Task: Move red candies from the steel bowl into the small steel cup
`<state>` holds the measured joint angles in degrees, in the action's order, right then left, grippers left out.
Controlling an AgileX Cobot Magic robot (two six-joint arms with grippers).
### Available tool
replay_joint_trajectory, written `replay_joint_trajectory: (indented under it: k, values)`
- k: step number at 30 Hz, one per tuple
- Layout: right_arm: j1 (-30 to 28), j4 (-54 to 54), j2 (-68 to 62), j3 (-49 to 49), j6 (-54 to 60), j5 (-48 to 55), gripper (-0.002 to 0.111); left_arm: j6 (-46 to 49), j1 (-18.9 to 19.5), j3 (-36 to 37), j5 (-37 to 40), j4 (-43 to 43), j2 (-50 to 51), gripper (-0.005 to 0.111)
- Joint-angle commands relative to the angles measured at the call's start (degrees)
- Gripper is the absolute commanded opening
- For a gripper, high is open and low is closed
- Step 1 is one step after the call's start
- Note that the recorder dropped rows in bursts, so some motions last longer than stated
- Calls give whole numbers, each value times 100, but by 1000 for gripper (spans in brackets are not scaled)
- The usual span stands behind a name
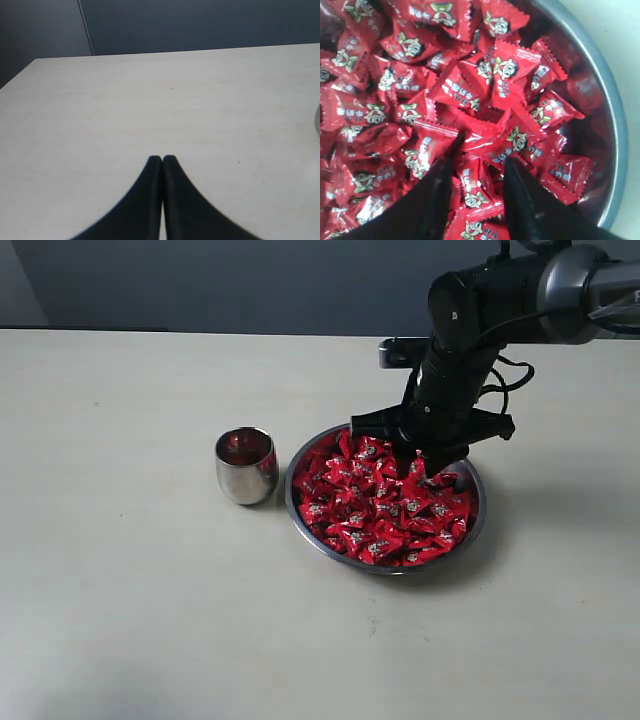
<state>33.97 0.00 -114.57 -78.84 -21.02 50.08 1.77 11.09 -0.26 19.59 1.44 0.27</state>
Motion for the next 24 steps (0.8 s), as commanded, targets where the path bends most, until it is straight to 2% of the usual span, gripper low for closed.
replay_joint_trajectory:
  k: [1, 6, 9, 11, 18, 24]
  values:
    - [-28, 392, 33, -42, -27, -22, 35, -8, -38, 26, -45, 11, -27, 0]
    - [-28, 1015, 33, -42, -616, -437, 35, -8, -38, 26, -45, 11, -27, 0]
    - [-80, 662, 33, -42, -2618, -223, 35, -8, -38, 26, -45, 11, -27, 0]
    - [-80, 483, 33, -42, -3088, -164, 35, -8, -38, 26, -45, 11, -27, 0]
    - [-90, 0, 33, -42, -3634, 337, 35, -8, -38, 26, -45, 11, -27, 0]
    - [-214, 35, -6, -175, -3659, 446, 35, -8, -38, 26, -45, 11, -27, 0]
